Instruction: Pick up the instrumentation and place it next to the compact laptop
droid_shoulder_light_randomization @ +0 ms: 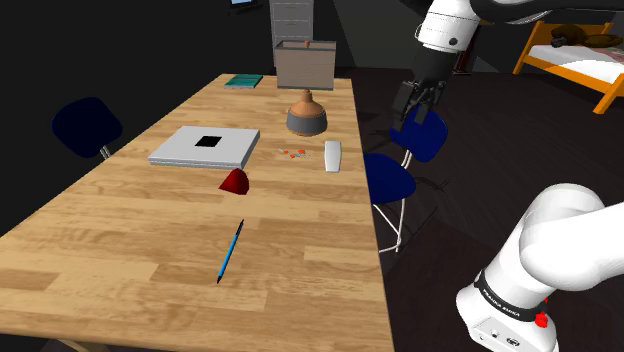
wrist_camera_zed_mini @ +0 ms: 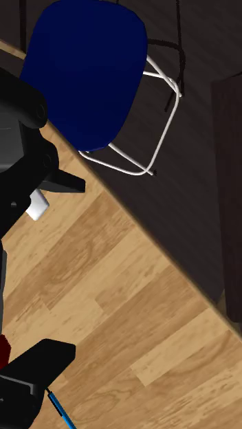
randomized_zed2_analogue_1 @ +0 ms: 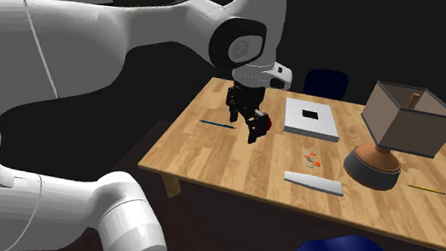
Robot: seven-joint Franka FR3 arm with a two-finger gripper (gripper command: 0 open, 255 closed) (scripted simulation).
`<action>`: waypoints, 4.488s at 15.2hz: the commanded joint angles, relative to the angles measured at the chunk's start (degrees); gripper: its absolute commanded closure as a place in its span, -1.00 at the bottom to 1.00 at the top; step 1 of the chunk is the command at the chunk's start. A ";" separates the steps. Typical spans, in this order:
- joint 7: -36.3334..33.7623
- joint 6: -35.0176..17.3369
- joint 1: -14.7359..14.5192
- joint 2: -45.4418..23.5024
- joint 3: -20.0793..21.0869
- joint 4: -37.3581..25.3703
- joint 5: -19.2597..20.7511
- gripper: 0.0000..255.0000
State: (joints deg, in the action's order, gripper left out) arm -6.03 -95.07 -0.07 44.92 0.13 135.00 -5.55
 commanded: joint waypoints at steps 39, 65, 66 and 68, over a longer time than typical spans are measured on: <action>-90.58 -18.31 -9.36 -73.25 35.92 -43.59 17.43 -1.00; -92.53 -22.52 -11.12 -77.29 34.41 -42.96 19.36 1.00; -92.45 -21.93 -11.05 -76.96 34.55 -43.26 19.16 1.00; -92.31 -20.71 -10.94 -76.34 34.80 -43.93 18.78 1.00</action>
State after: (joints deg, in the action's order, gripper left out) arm -98.42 -116.32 -11.06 -31.66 34.83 91.38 13.39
